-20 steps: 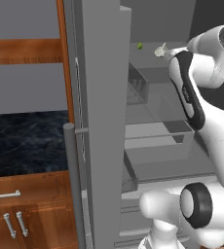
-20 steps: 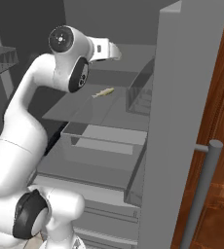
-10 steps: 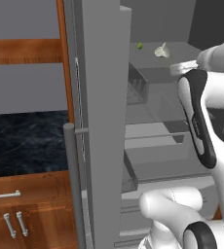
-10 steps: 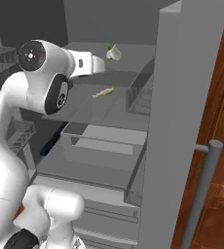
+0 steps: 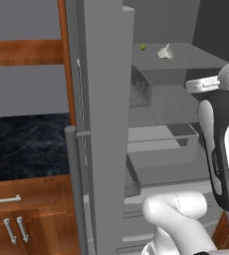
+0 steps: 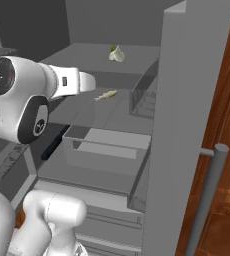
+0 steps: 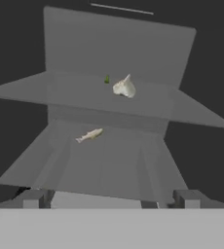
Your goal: Transport the chicken drumstick and garlic to the fridge. Place the chicken drumstick on the rack containing meat and place the garlic on the rack containing the vegetable, ensuring meats and vegetables are on different racks.
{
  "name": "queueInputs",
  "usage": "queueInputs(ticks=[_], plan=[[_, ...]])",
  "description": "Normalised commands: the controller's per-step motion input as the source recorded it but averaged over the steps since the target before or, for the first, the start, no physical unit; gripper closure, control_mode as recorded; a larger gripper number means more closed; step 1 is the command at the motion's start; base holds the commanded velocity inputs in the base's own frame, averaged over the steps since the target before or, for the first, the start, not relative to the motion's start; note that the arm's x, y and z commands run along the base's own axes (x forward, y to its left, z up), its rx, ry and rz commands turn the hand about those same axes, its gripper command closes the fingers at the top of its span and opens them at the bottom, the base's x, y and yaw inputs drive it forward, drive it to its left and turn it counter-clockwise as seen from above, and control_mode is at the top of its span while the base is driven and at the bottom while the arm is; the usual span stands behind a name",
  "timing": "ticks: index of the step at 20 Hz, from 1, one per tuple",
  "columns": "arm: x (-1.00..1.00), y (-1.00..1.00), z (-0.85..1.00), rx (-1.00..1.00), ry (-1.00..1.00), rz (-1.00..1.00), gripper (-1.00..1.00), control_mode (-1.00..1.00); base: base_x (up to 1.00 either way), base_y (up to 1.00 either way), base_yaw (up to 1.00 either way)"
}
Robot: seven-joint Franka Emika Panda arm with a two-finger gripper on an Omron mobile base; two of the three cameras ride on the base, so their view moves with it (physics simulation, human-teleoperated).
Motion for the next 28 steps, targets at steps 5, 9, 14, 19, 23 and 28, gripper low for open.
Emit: queueInputs(ticks=[5, 9, 14, 19, 23, 28], plan=[[-0.26, 0.05, 0.0, 0.0, 0.16, 0.0, -1.0, -1.0, 0.0, 0.0, 0.0], [-0.04, 0.04, 0.0, 0.0, 0.13, 0.0, -1.0, -1.0, 0.0, 0.0, 0.0], [-0.25, 0.16, 0.0, 0.0, 0.15, 0.0, -1.0, -1.0, 0.0, 0.0, 0.0], [-0.24, 0.11, 0.0, 0.0, 0.15, 0.0, -1.0, -1.0, 0.0, 0.0, 0.0], [-0.47, 0.02, 0.0, 0.0, 0.04, 0.0, -1.0, -1.0, 0.0, 0.0, 0.0], [-0.72, 0.01, -0.06, 0.0, 0.01, 0.0, -1.0, -1.0, 0.0, 0.0, 0.0]])
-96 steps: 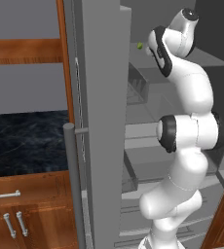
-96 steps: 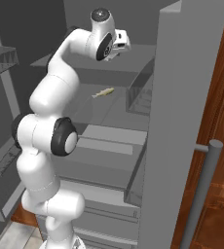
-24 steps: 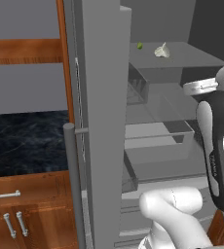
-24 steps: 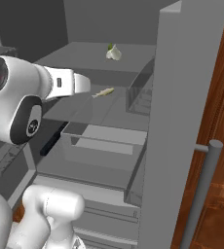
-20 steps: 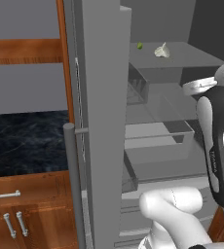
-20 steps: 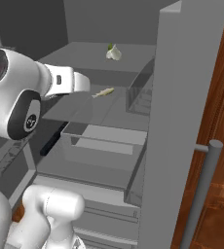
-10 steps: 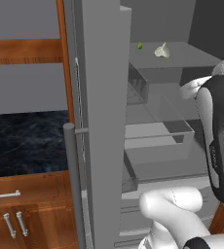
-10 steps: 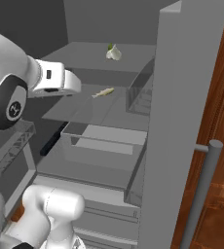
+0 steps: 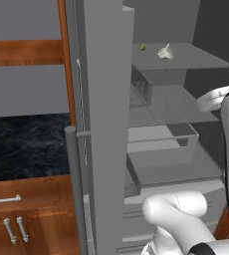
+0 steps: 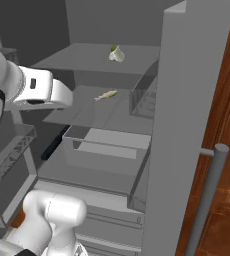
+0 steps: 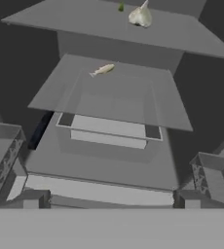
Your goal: Transport the chicken drumstick and garlic to the fridge. Place the chicken drumstick on the rack containing meat and place the garlic on the rack containing the vegetable, ensuring meats and vegetables are on different racks.
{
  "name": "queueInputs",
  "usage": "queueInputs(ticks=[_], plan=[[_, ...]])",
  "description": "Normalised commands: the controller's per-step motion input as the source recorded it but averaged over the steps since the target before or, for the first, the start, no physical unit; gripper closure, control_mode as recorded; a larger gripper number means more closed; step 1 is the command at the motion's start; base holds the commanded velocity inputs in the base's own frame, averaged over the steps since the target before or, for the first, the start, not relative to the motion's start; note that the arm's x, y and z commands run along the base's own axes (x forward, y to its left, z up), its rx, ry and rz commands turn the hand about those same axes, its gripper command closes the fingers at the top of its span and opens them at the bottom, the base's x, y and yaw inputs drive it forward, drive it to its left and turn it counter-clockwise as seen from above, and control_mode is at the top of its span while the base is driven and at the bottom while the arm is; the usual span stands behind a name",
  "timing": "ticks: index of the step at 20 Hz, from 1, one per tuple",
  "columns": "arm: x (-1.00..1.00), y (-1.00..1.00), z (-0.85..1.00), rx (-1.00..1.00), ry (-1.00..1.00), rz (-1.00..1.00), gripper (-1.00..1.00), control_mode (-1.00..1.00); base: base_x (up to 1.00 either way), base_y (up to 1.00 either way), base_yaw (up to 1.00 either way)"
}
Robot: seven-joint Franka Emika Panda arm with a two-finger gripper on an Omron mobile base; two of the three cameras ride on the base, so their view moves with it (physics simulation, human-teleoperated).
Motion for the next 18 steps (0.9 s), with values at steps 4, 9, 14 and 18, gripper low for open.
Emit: queueInputs(ticks=[4, 9, 14, 18], plan=[[0.0, 0.0, 0.0, 0.0, 0.0, 0.0, -1.0, 1.0, -0.96, 0.14, 0.0], [0.0, 0.0, 0.0, 0.0, 0.0, 0.0, -1.0, 1.0, -1.0, 0.2, 0.0], [0.0, 0.0, 0.0, 0.0, 0.0, 0.0, -1.0, 1.0, -1.0, 0.23, 0.0], [0.0, 0.0, 0.0, 0.0, 0.0, 0.0, -1.0, 1.0, -1.0, 0.3, 0.0]])
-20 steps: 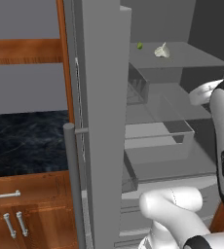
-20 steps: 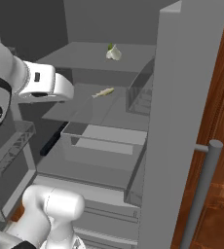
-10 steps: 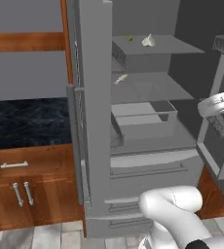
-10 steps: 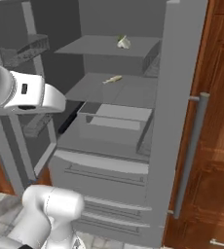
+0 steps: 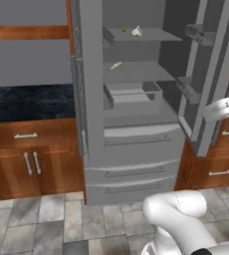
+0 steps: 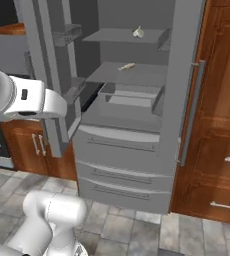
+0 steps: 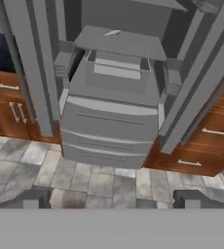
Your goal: Transport the chicken drumstick and garlic to the fridge. Place the chicken drumstick on the rack containing meat and place the garlic on the rack containing the vegetable, ensuring meats and vegetables are on different racks.
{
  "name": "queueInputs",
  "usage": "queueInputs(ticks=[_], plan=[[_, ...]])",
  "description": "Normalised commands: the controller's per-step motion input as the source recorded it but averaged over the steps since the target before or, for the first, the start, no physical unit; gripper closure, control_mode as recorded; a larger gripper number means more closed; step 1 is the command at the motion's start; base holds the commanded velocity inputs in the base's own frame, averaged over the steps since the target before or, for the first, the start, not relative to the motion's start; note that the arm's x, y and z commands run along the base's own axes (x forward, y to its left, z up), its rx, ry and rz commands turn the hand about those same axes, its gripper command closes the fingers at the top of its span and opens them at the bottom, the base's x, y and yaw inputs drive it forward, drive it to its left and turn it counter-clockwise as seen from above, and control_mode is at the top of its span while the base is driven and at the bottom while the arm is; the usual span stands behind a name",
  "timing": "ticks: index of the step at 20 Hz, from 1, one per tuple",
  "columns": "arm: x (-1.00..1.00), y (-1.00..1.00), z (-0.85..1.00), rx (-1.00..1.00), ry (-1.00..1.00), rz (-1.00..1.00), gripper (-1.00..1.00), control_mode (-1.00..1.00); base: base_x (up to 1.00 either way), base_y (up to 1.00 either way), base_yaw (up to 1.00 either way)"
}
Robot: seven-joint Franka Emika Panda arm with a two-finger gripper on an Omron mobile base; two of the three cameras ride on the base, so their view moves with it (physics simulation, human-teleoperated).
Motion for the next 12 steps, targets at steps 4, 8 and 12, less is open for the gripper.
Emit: queueInputs(ticks=[4, 8, 12], plan=[[0.0, 0.0, 0.0, 0.0, 0.0, 0.0, -1.0, 1.0, -1.0, 0.45, 0.0], [0.0, 0.0, 0.0, 0.0, 0.0, 0.0, -1.0, 1.0, -1.0, 0.56, 0.0], [0.0, 0.0, 0.0, 0.0, 0.0, 0.0, -1.0, 1.0, -1.0, 0.48, 0.0]])
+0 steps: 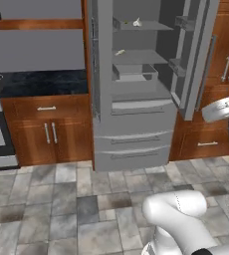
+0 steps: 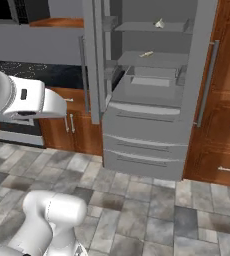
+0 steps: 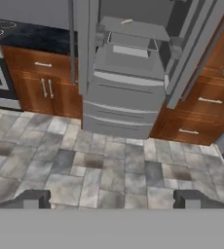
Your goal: Transport the chicken drumstick and garlic to the fridge. Place the chicken drumstick on the rack containing meat and place the garlic on the rack containing the vegetable, ensuring meats and vegetables are on different racks.
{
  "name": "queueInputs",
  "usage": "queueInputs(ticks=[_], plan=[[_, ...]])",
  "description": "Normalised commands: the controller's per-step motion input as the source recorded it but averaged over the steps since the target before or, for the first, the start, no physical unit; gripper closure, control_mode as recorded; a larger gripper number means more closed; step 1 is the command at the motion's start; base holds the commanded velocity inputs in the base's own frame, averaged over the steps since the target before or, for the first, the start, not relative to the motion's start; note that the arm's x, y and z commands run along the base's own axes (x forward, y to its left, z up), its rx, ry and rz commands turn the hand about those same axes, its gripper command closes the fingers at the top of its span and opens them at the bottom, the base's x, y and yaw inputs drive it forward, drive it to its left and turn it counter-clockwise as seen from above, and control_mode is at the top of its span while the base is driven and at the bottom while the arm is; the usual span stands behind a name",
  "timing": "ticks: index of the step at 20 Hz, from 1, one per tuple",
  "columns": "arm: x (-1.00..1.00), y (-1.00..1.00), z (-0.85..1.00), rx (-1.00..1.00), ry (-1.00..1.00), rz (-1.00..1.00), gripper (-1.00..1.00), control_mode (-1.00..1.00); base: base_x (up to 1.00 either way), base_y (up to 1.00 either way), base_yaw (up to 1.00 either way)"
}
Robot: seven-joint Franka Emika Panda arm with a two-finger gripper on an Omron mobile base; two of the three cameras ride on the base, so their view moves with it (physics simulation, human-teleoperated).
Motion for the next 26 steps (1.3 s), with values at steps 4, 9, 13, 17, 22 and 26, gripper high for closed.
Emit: queueInputs(ticks=[4, 9, 13, 17, 22, 26], plan=[[0.0, 0.0, 0.0, 0.0, 0.0, 0.0, -1.0, 1.0, -1.0, 0.16, -0.01], [0.0, 0.0, 0.0, 0.0, 0.0, 0.0, -1.0, 1.0, -1.0, 0.11, 0.0], [0.0, 0.0, 0.0, 0.0, 0.0, 0.0, -1.0, 1.0, -1.0, 0.26, -0.01], [0.0, 0.0, 0.0, 0.0, 0.0, 0.0, -1.0, 1.0, -1.0, 0.06, -0.03], [0.0, 0.0, 0.0, 0.0, 0.0, 0.0, -1.0, 1.0, -1.0, 0.02, -0.03], [0.0, 0.0, 0.0, 0.0, 0.0, 0.0, -1.0, 1.0, -1.0, 0.02, -0.03]])
